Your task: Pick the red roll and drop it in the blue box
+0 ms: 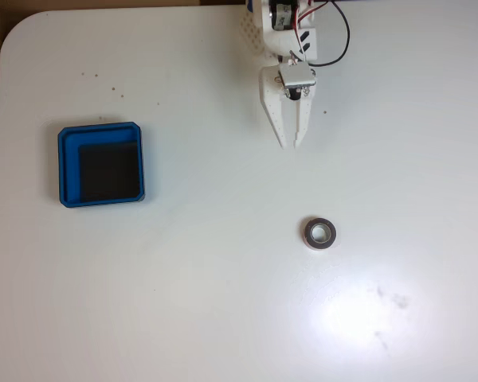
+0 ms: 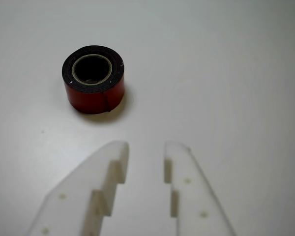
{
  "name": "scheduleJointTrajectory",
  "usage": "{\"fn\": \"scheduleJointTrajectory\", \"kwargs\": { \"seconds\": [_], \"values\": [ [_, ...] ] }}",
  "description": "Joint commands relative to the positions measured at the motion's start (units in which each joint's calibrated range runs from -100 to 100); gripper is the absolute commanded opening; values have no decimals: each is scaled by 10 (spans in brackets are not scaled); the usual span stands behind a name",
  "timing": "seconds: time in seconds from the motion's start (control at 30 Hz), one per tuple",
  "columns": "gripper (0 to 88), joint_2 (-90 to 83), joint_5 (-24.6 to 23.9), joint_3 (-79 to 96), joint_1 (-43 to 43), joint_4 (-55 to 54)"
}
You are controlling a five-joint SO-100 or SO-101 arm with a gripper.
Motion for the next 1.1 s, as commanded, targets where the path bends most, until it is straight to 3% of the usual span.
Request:
{"fn": "scheduleJointTrajectory", "kwargs": {
  "seconds": [0.0,0.83,1.07],
  "values": [
    [7,-2,1,9,1,-8],
    [7,3,-2,-3,-58,-8],
    [7,170,-3,-161,-58,-8]
  ]
}}
